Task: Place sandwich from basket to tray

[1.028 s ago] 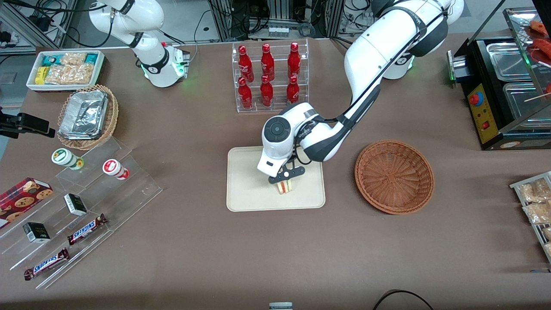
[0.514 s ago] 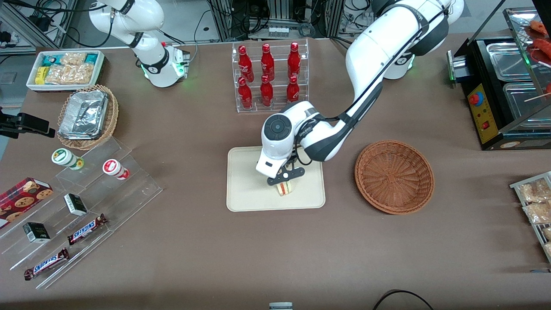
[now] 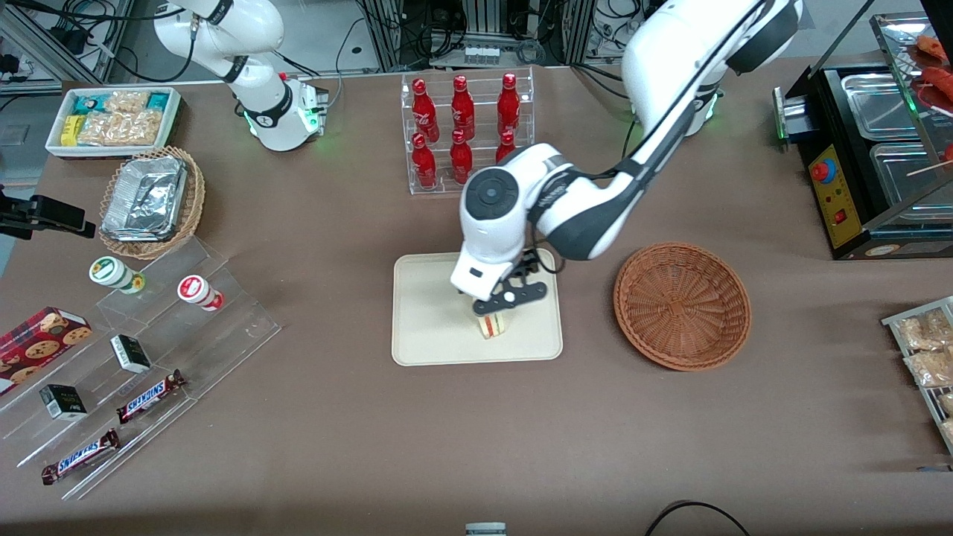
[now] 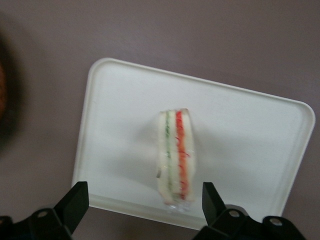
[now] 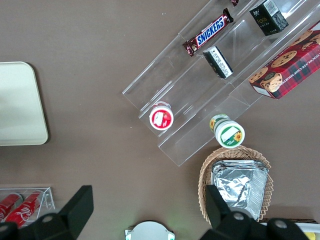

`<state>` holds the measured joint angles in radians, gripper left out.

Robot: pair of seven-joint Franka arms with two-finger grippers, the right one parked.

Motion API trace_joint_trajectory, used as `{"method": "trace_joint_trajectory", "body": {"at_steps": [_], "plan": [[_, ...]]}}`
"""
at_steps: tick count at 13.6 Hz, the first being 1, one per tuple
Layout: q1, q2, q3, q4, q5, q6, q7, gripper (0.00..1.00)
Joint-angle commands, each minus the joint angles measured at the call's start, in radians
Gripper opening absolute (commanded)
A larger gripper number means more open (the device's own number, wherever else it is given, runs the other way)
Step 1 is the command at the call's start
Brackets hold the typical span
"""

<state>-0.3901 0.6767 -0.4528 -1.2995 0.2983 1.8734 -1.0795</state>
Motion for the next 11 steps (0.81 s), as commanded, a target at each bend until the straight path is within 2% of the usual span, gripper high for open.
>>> {"method": "trace_joint_trajectory", "body": {"at_steps": [1, 2, 5, 7, 11], "plan": [[0.089, -0.063, -0.003, -0.020, -0.048, -0.086, 0.238, 1.00], [0.136, -0.077, -0.006, -0.026, -0.050, -0.135, 0.319, 1.00], [0.223, -0.150, 0.000, -0.032, -0.059, -0.287, 0.406, 1.00], [0.302, -0.186, -0.001, -0.047, -0.059, -0.298, 0.508, 1.00], [0.391, -0.256, -0.003, -0.098, -0.067, -0.301, 0.646, 1.00]]}}
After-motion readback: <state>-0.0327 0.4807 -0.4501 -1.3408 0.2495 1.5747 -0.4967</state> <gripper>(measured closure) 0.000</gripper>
